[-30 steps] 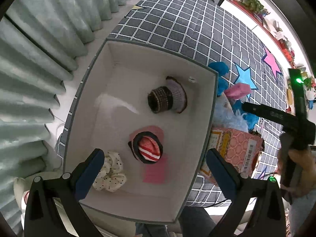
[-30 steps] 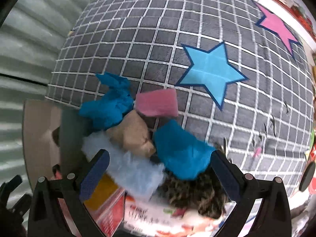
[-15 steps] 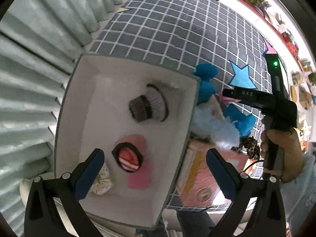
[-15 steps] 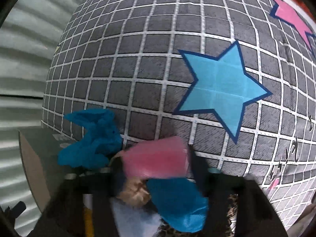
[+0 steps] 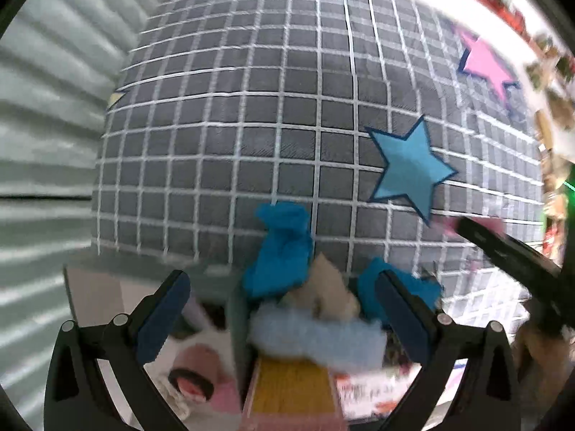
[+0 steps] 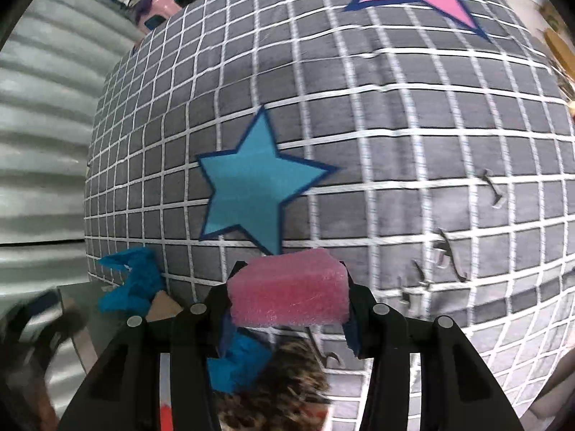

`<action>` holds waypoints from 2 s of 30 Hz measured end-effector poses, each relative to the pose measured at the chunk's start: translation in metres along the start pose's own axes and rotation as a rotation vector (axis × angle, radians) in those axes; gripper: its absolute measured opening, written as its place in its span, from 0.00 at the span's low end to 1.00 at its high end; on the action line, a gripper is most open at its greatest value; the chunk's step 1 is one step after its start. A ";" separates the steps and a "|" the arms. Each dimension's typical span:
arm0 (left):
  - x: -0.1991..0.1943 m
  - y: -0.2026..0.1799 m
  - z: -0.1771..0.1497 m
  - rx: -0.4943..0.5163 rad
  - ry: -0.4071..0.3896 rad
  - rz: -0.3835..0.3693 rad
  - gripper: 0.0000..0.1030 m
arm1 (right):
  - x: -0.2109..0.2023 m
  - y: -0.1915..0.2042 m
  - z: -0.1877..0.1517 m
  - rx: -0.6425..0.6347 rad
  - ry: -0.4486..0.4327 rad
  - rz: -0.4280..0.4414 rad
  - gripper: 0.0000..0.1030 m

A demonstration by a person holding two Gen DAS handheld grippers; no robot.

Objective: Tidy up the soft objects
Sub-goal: 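Grasp the blue cloth with the left tool while the right tool grasps the pink sponge, then carry the blue cloth with the left tool while the right tool carries the pink sponge over the box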

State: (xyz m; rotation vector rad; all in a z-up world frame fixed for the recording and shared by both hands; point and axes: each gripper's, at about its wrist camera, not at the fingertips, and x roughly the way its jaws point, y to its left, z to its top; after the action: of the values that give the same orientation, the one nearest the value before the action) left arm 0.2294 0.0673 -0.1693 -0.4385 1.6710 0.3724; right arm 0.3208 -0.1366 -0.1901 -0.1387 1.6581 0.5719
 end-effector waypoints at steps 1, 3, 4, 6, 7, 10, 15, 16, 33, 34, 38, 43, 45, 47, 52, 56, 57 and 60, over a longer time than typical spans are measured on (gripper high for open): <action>0.011 -0.005 0.008 0.012 0.028 0.007 1.00 | -0.004 -0.003 -0.001 0.002 0.003 0.012 0.47; 0.033 -0.010 0.020 0.017 0.092 0.027 1.00 | -0.015 -0.011 -0.005 0.008 -0.005 0.033 0.47; 0.042 -0.011 0.024 0.019 0.120 0.033 1.00 | -0.019 -0.014 -0.007 0.009 -0.009 0.042 0.47; 0.061 -0.013 0.029 0.019 0.180 0.046 0.99 | -0.028 -0.017 -0.010 0.007 -0.019 0.060 0.47; 0.073 -0.013 0.031 0.016 0.224 0.049 0.98 | -0.032 -0.020 -0.011 0.006 -0.022 0.068 0.47; 0.095 -0.009 0.032 -0.001 0.296 0.073 0.94 | -0.039 -0.020 -0.015 0.005 -0.030 0.091 0.47; 0.112 -0.007 0.028 -0.008 0.368 0.070 0.67 | -0.049 -0.024 -0.022 0.000 -0.034 0.121 0.47; 0.113 -0.008 0.028 -0.010 0.374 0.057 0.60 | -0.051 -0.026 -0.023 0.000 -0.035 0.125 0.47; -0.021 -0.039 -0.001 0.061 -0.064 -0.015 0.21 | -0.066 -0.019 -0.044 -0.042 -0.045 0.107 0.47; -0.027 -0.043 -0.006 0.065 -0.076 -0.023 0.21 | -0.067 -0.018 -0.045 -0.046 -0.046 0.100 0.47; -0.051 -0.050 -0.013 0.087 -0.116 -0.056 0.21 | -0.070 -0.015 -0.050 -0.063 -0.053 0.080 0.47; -0.070 -0.063 -0.038 0.133 -0.177 -0.085 0.21 | -0.076 -0.014 -0.060 -0.079 -0.063 0.042 0.47; -0.076 -0.067 -0.049 0.161 -0.186 -0.101 0.21 | -0.077 -0.016 -0.066 -0.081 -0.063 0.030 0.47; -0.080 -0.075 -0.065 0.199 -0.193 -0.121 0.21 | -0.078 -0.018 -0.073 -0.077 -0.064 0.015 0.47; -0.084 -0.087 -0.098 0.266 -0.177 -0.179 0.21 | -0.079 -0.027 -0.099 -0.049 -0.057 -0.018 0.47; -0.087 -0.093 -0.125 0.323 -0.175 -0.217 0.21 | -0.078 -0.031 -0.124 -0.026 -0.046 -0.044 0.47; -0.088 -0.093 -0.132 0.332 -0.173 -0.224 0.21 | -0.078 -0.032 -0.131 -0.019 -0.044 -0.051 0.47; -0.088 -0.090 -0.149 0.352 -0.168 -0.241 0.21 | -0.079 -0.031 -0.149 -0.003 -0.043 -0.063 0.47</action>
State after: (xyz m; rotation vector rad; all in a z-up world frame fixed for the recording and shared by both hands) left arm 0.1550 -0.0768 -0.0603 -0.3295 1.4619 -0.0633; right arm 0.2146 -0.2477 -0.1142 -0.1793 1.6055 0.5266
